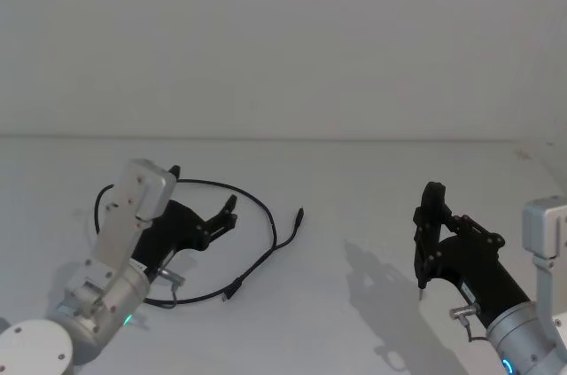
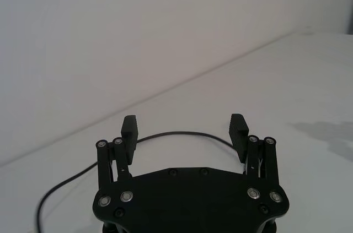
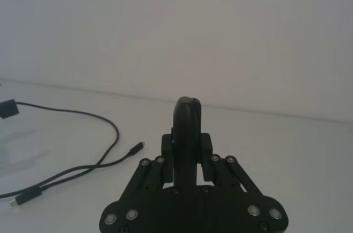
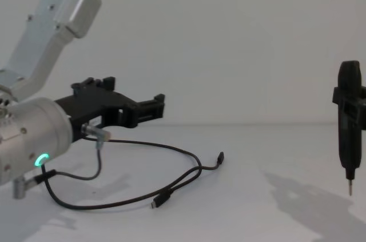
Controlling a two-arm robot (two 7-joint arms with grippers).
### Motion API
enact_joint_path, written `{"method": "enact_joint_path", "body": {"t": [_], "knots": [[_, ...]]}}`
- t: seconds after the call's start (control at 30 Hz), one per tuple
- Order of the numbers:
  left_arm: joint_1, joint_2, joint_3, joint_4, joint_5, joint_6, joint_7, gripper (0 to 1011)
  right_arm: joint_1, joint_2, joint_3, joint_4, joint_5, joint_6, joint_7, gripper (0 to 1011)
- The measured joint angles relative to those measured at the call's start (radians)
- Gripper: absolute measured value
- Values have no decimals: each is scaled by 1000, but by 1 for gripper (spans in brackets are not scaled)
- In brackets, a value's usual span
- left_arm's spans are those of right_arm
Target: Pick up the data cable with the one hand.
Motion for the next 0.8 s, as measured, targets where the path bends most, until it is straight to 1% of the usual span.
{"method": "enact_joint_path", "body": {"t": [0.13, 0.23, 0.37, 0.57, 0.6, 0.7, 0.8], "knots": [[-18, -17, 12, 23, -11, 5, -25, 1001, 0, 0, 0, 0, 0, 0, 0, 279], [-41, -39, 27, 51, -25, 26, -53, 1001, 0, 0, 0, 0, 0, 0, 0, 279], [-61, -60, 41, 76, -34, 49, -74, 1001, 0, 0, 0, 0, 0, 0, 0, 279], [-106, -105, 74, 133, -47, 120, -112, 1001, 0, 0, 0, 0, 0, 0, 0, 279], [-106, -105, 74, 133, -47, 120, -112, 1001, 0, 0, 0, 0, 0, 0, 0, 279], [-131, -126, 92, 160, -47, 163, -127, 1001, 0, 0, 0, 0, 0, 0, 0, 279], [-148, -137, 105, 175, -44, 197, -135, 1001, 0, 0, 0, 0, 0, 0, 0, 279]]}}
